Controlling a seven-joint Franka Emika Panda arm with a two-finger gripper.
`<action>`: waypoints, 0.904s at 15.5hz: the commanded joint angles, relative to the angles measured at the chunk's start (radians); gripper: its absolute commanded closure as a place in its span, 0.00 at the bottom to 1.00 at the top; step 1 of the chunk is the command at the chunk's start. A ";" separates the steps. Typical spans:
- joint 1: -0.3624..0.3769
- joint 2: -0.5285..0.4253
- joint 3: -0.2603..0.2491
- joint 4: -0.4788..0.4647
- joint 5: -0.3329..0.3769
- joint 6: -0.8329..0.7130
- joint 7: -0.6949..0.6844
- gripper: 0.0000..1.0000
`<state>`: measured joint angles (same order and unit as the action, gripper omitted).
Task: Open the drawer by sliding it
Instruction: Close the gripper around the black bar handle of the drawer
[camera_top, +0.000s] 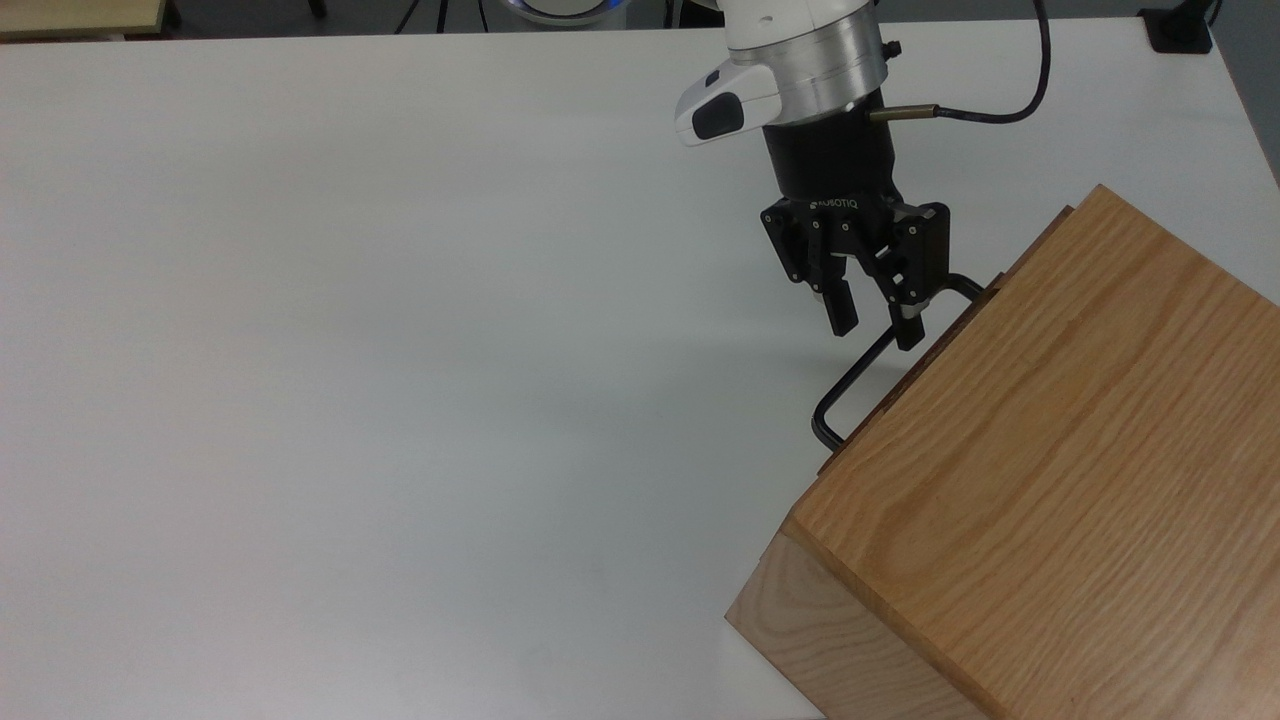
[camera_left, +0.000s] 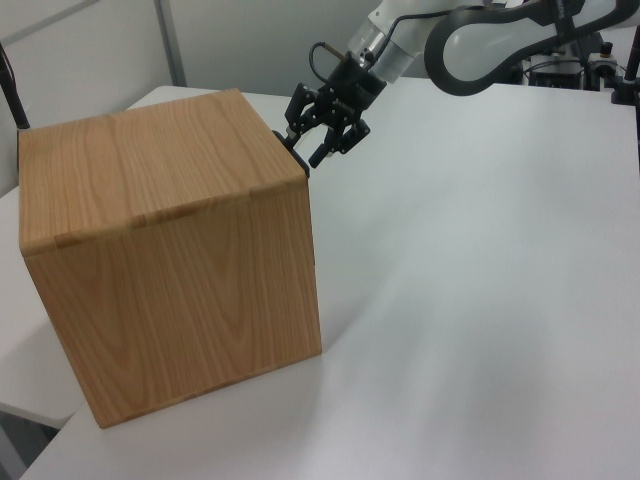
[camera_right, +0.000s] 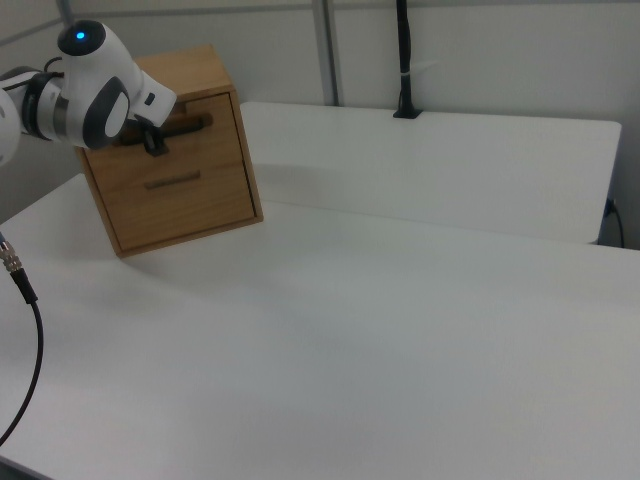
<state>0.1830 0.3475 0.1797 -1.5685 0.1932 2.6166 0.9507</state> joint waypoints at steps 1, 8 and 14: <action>0.004 0.005 -0.002 0.018 0.017 0.013 0.008 0.53; 0.006 0.024 -0.002 0.018 0.008 0.032 0.000 0.69; 0.003 0.027 -0.002 0.018 0.005 0.077 -0.003 0.85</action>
<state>0.1832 0.3681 0.1798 -1.5608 0.1932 2.6753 0.9508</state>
